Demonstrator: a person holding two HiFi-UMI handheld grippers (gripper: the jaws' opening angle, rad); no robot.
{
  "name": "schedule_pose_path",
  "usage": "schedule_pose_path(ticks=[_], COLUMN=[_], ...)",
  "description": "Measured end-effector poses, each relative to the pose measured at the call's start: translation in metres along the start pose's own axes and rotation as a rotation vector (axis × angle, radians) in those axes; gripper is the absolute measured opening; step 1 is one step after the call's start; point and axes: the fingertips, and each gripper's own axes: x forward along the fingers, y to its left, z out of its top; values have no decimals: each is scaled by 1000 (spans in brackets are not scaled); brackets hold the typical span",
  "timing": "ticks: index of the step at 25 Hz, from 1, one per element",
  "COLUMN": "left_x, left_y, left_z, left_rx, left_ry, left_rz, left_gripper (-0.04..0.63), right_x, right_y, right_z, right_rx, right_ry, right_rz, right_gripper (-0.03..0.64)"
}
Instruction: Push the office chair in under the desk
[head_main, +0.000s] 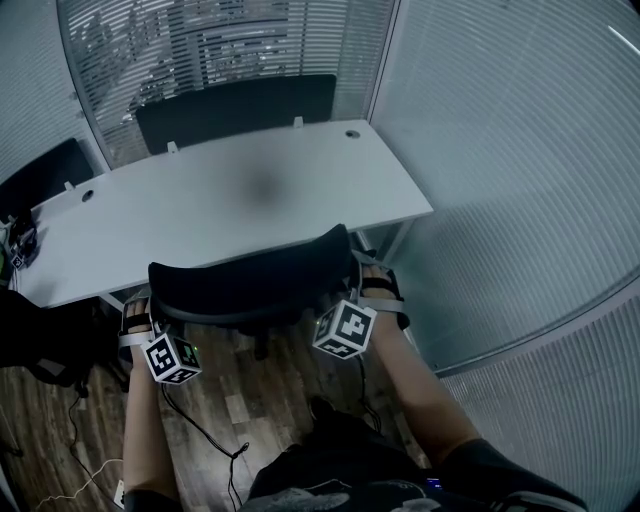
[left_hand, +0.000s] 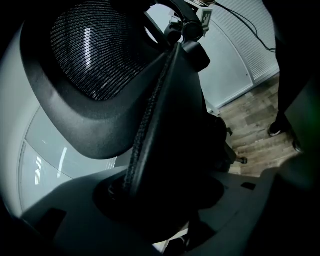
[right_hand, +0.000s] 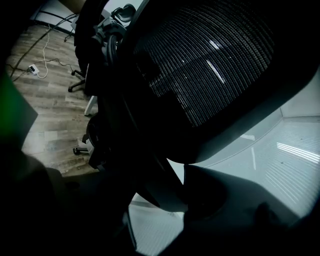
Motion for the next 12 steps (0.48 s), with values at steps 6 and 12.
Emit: schedule_pose_path(ticks=[6, 12], left_x=[1, 2], left_y=[0, 1], left_z=[0, -3], left_rx=[-15, -46], left_ry=[-5, 29], left_rz=[-5, -11], left_gripper=[265, 276], right_x=[0, 1], right_y=[-3, -3], right_z=[3, 3], right_rx=[-17, -94], right_ry=[-25, -33], right_rz=[-34, -86], right_gripper=[270, 270])
